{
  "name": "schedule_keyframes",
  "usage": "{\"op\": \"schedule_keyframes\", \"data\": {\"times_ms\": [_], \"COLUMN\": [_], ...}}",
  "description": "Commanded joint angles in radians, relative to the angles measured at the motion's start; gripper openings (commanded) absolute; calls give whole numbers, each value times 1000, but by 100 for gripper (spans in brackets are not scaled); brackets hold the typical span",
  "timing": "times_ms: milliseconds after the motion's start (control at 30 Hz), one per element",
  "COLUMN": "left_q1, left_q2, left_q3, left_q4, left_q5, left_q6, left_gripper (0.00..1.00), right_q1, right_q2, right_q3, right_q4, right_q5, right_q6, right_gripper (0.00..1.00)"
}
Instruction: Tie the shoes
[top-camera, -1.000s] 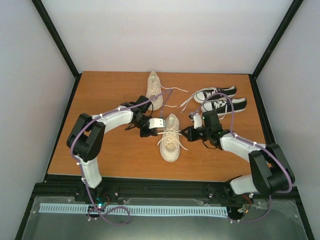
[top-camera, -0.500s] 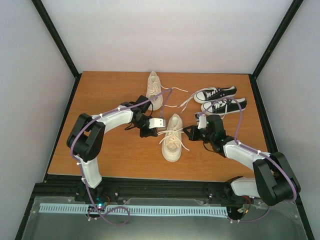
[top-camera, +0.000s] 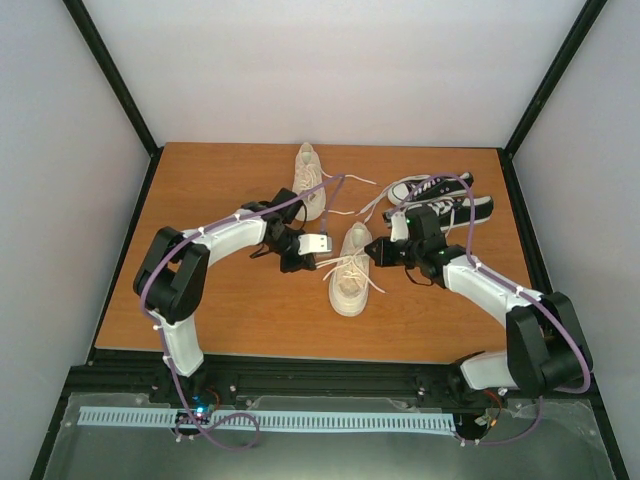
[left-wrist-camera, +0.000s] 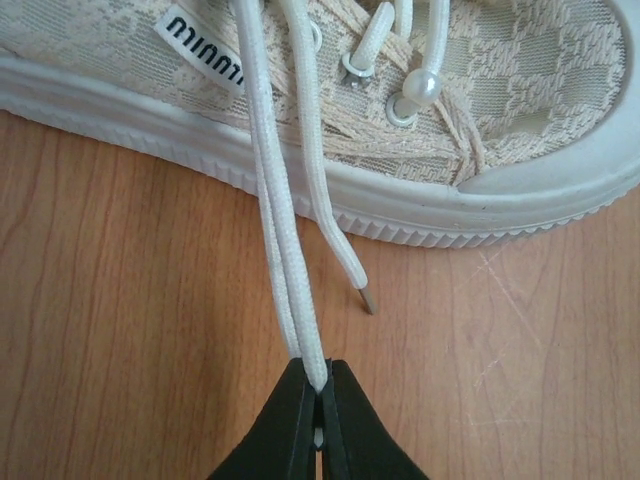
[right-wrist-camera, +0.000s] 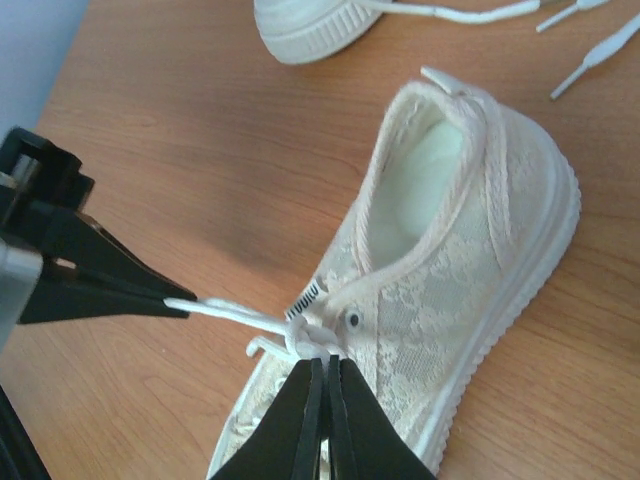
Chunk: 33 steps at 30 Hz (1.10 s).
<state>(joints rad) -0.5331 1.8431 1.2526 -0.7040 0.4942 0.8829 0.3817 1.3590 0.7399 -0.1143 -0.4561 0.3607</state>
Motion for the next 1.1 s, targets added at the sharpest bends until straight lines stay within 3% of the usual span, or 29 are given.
{"op": "schedule_keyframes", "data": {"times_ms": [0,167,367,400,467,533,667,833,967,1067], "left_q1": [5,4,-9,-13,-14,-12,1,-30,-76,-105], "left_q2": [11,32,36,36,35,28,69,241,334,380], "left_q3": [43,44,50,58,110,185,385,587,668,691], "left_q4": [-12,-9,-24,-52,-162,-245,-261,-110,-49,-13], "left_q5": [4,-3,15,26,95,135,177,47,-43,-94], "left_q6": [-10,-24,-22,-6,68,87,-17,-266,-298,-280], "left_gripper": [1,1,1,7,43,58,63,68,76,76], "right_q1": [-7,-9,-9,-9,-8,-8,-8,-8,-8,-9], "right_q2": [-9,-155,-94,-83,-64,-54,-33,-7,-1,2], "right_q3": [11,-177,-230,-225,-215,-217,-225,-218,-219,-222], "right_q4": [-36,264,391,386,355,339,335,325,315,308], "right_q5": [5,58,37,36,48,62,69,63,61,58], "right_q6": [-25,108,168,162,146,136,129,106,89,82], "right_gripper": [3,3,3,3,3,3,3,3,3,3]}}
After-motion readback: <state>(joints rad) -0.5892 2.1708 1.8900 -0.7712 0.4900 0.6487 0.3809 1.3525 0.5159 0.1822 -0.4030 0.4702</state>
